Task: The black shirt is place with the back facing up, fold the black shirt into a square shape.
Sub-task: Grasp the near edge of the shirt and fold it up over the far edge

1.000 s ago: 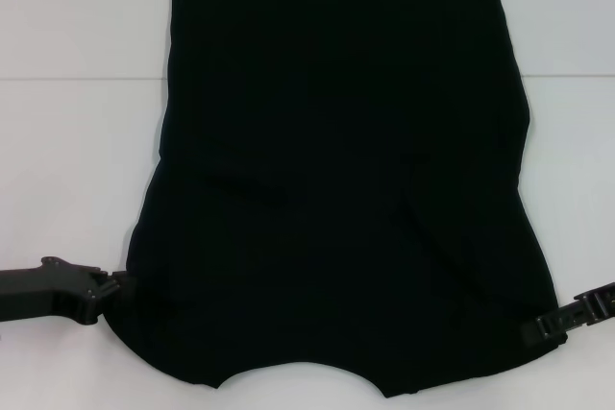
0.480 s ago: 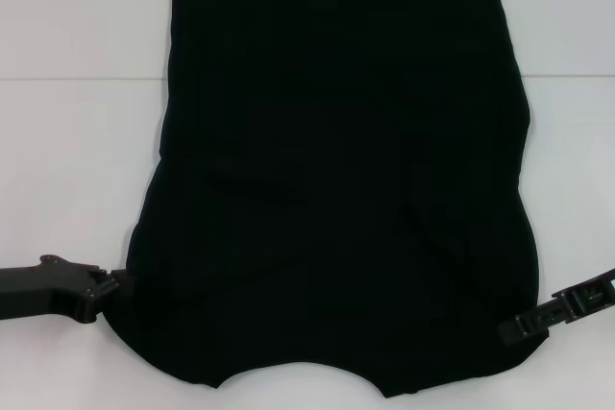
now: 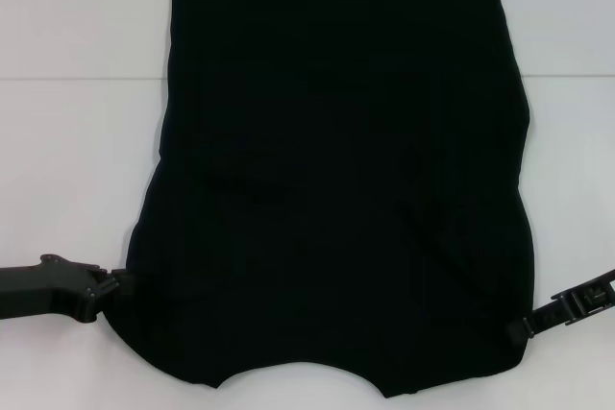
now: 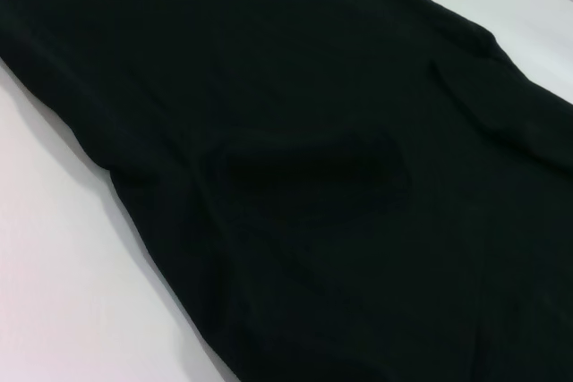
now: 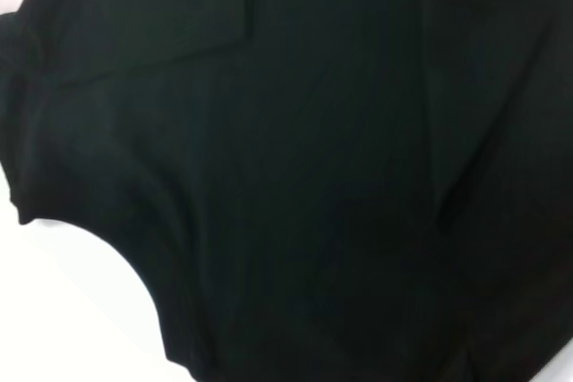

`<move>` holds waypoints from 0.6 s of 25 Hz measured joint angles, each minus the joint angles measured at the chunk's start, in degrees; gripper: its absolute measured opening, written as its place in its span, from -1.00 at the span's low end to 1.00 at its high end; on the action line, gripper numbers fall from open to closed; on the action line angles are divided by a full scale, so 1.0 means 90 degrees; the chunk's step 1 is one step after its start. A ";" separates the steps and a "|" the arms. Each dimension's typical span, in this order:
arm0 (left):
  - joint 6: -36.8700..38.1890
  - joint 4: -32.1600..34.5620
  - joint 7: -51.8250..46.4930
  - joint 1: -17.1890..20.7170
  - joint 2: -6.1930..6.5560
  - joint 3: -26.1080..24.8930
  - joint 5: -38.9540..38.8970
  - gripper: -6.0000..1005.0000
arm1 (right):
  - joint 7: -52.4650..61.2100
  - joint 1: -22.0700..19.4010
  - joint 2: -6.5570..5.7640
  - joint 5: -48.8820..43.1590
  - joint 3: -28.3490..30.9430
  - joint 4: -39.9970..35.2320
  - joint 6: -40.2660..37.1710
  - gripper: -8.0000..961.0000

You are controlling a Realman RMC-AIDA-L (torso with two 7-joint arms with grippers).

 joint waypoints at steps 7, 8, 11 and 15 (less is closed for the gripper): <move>-0.0004 0.0000 0.0000 -0.0013 0.0000 0.0001 0.0000 -0.85 | 0.0038 -0.0010 0.0009 -0.0009 -0.0039 0.0005 0.0066 -0.11; -0.0005 0.0000 0.0000 -0.0013 0.0000 0.0000 0.0000 -0.84 | 0.0039 -0.0008 0.0009 -0.0011 -0.0044 0.0010 0.0076 -0.20; -0.0013 0.0000 0.0007 -0.0013 0.0000 0.0000 0.0000 -0.84 | 0.0040 -0.0004 0.0010 -0.0018 -0.0058 0.0022 0.0092 -0.49; -0.0019 -0.0005 0.0008 -0.0011 0.0000 -0.0001 0.0000 -0.83 | -0.0007 -0.0063 0.0003 -0.0020 -0.0047 0.0021 0.0089 -0.73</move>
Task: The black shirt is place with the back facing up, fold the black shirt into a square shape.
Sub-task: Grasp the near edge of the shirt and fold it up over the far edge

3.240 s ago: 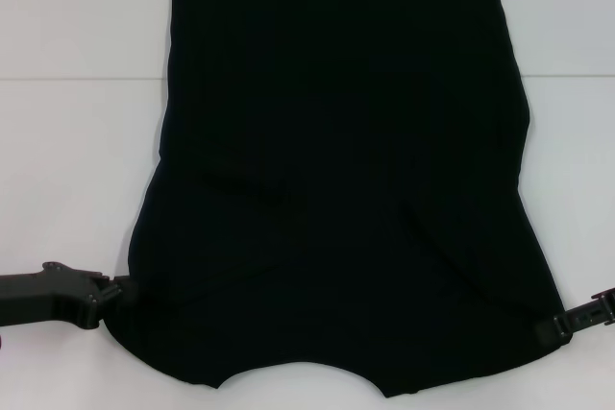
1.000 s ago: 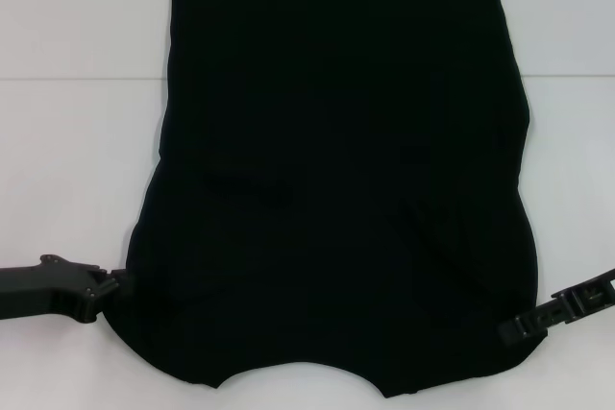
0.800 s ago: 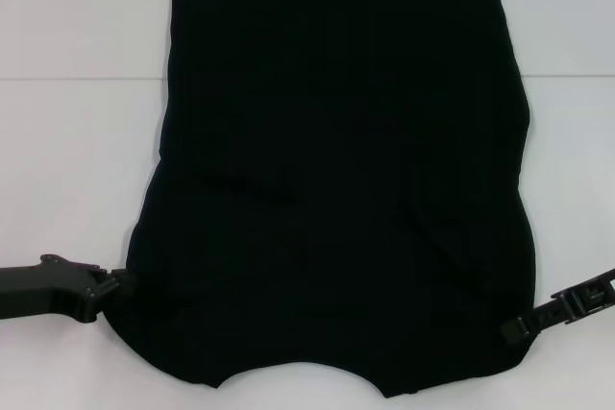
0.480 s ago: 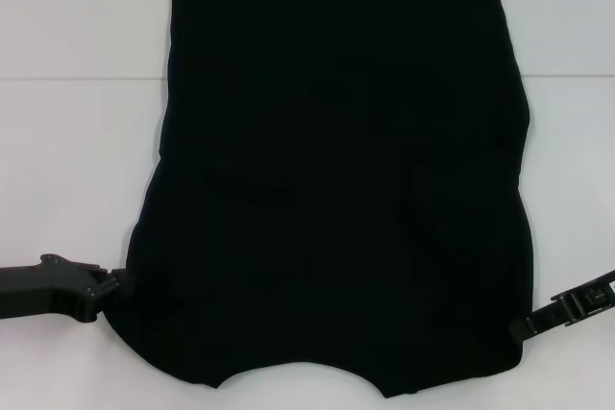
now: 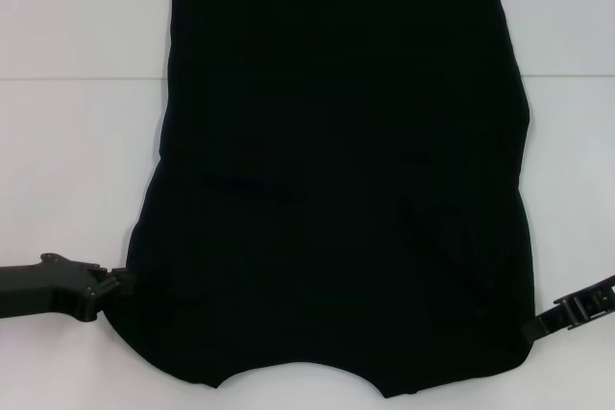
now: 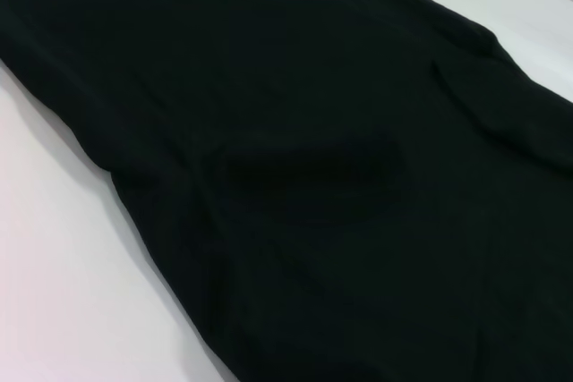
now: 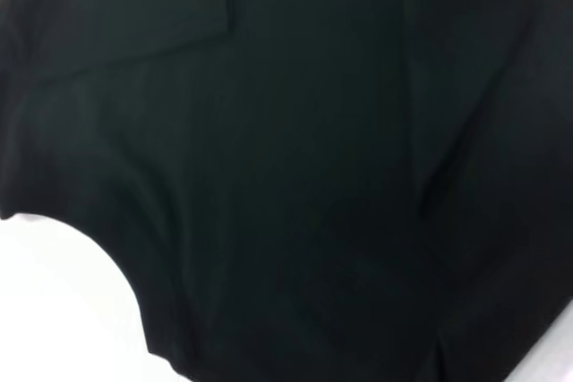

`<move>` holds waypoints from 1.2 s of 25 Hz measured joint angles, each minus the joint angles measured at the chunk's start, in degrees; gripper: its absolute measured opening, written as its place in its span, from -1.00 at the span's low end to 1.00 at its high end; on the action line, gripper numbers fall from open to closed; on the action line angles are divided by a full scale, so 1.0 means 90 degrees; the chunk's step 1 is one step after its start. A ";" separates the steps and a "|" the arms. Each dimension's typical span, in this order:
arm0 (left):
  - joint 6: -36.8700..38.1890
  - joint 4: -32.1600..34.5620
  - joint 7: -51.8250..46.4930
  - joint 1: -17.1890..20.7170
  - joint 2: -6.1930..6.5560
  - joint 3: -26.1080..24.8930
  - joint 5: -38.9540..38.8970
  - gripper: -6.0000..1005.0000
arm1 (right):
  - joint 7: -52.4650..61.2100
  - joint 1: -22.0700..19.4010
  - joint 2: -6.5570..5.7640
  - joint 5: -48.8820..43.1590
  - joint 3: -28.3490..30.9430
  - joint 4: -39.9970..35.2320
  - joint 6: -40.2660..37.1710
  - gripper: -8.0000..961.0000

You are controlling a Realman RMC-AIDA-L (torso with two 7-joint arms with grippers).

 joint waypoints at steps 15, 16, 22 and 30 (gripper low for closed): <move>0.1659 0.0455 -0.1262 0.0171 -0.0027 -0.0048 0.0063 -0.81 | -0.1430 -0.1056 -0.0447 0.0007 0.1078 -0.0025 -0.0489 -0.86; 0.1739 0.0460 -0.1278 0.0188 -0.0030 -0.0050 0.0064 -0.81 | -0.1540 -0.1139 -0.0493 0.0004 0.1198 -0.0026 -0.0515 -0.86; 0.2532 0.0418 -0.1297 0.0410 -0.0116 -0.0050 0.0066 -0.80 | -0.2240 -0.1522 -0.0668 0.0000 0.1725 -0.0065 -0.0810 -0.86; 0.3119 0.0350 -0.1192 0.0726 -0.0270 -0.0030 0.0036 -0.79 | -0.2831 -0.2007 -0.0730 0.0000 0.2263 -0.0184 -0.1047 -0.87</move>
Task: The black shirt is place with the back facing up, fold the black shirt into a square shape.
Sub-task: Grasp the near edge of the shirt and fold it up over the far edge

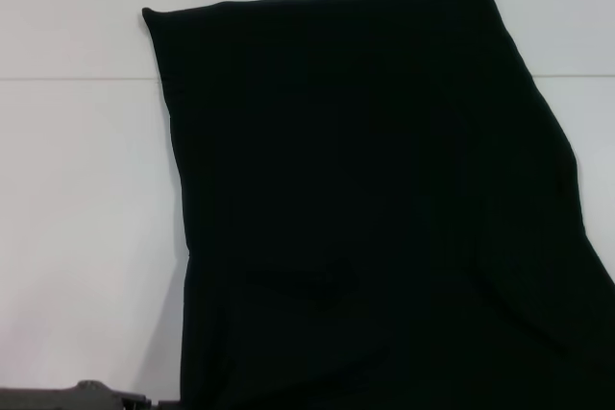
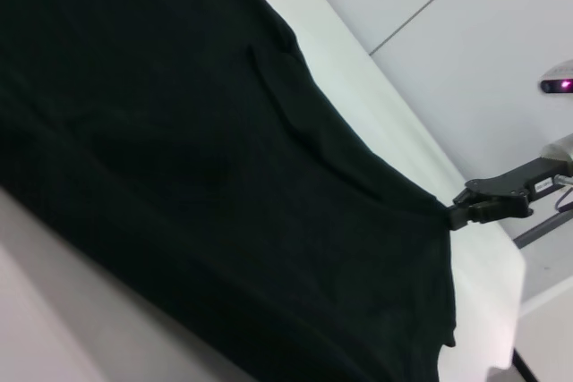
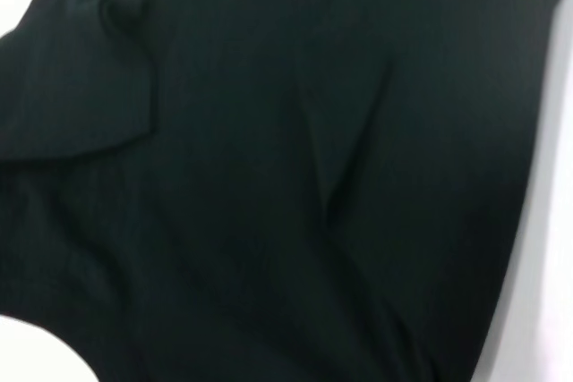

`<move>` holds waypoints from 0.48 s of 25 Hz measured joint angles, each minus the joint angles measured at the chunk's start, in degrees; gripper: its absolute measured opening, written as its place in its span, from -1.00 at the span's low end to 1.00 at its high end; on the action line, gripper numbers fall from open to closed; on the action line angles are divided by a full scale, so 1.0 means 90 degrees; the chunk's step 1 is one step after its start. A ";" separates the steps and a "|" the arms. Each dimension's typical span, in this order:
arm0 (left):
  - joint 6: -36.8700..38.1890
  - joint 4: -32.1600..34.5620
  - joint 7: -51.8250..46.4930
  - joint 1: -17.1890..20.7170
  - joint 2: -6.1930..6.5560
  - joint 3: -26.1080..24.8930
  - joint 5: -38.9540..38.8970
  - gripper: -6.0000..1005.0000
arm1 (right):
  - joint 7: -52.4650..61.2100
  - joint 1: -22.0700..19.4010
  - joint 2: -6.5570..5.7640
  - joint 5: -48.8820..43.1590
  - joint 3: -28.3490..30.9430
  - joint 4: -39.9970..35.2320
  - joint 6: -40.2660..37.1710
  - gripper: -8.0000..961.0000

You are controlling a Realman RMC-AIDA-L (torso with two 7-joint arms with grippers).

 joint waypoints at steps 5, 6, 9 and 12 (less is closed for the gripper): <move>0.0009 -0.0164 0.0020 0.0020 -0.0006 0.0001 0.0004 -0.79 | -0.0219 -0.0103 -0.0009 -0.0009 0.0213 -0.0002 -0.0192 -0.87; -0.0006 -0.0189 0.0023 -0.0022 -0.0005 0.0005 -0.0010 -0.78 | -0.0234 -0.0096 -0.0003 -0.0008 0.0215 -0.0002 -0.0206 -0.87; -0.0056 -0.0225 0.0004 -0.0225 0.0027 -0.0013 -0.0038 -0.78 | -0.0268 -0.0032 0.0021 -0.0002 0.0238 -0.0002 -0.0227 -0.87; -0.0173 -0.0365 -0.0095 -0.0547 0.0135 -0.0032 -0.0114 -0.78 | -0.0290 0.0112 0.0036 0.0042 0.0359 -0.0002 -0.0226 -0.87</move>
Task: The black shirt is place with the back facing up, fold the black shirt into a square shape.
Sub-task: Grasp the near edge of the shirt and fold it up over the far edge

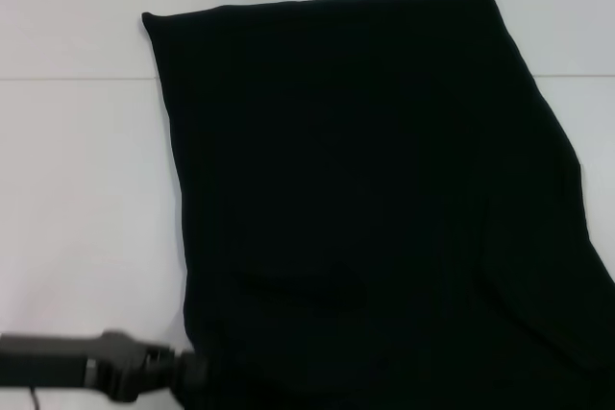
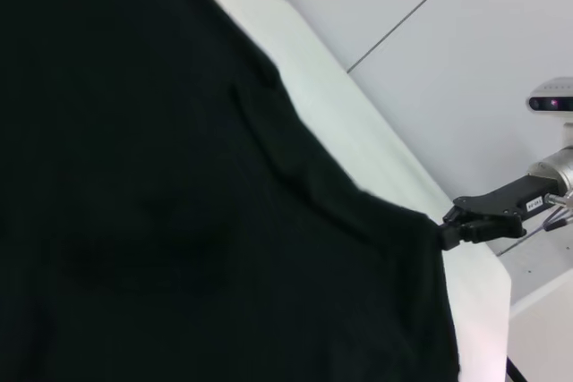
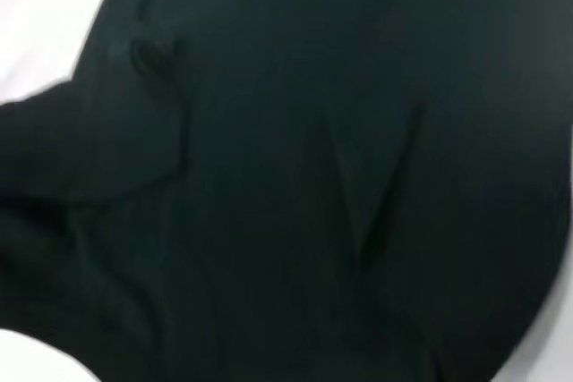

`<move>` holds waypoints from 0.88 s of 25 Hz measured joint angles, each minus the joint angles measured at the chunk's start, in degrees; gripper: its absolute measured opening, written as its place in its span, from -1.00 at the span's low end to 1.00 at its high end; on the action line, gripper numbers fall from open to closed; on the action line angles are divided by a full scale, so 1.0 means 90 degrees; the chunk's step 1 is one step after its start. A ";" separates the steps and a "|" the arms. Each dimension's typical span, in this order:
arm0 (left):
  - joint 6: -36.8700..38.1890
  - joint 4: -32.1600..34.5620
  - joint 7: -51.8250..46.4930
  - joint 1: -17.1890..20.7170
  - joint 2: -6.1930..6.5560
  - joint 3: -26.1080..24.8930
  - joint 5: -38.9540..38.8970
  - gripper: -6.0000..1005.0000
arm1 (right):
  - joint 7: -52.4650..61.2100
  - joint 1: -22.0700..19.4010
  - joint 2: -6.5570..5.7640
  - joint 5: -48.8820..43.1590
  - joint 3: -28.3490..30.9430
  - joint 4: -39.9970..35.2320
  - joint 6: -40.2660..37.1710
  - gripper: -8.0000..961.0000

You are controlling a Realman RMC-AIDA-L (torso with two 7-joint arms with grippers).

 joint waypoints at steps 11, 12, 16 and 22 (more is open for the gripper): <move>-0.1960 -0.1316 -0.0566 -0.1713 0.0733 -0.0098 -0.0348 -0.76 | 0.0118 0.1224 0.0077 0.0029 0.0807 0.0279 0.0934 -0.87; -0.2275 -0.1391 -0.0669 -0.1838 0.0777 -0.0098 -0.0352 -0.76 | 0.0137 0.1365 0.0089 0.0040 0.0820 0.0387 0.1206 -0.87; -0.3255 -0.1502 -0.0932 -0.2120 0.0843 -0.0075 -0.0354 -0.75 | 0.0192 0.1952 0.0110 0.0080 0.0812 0.1003 0.2337 -0.86; -0.4497 -0.1646 -0.1025 -0.2414 0.0875 -0.0057 -0.0364 -0.75 | 0.0197 0.2834 0.0225 0.0104 0.0777 0.1881 0.4450 -0.86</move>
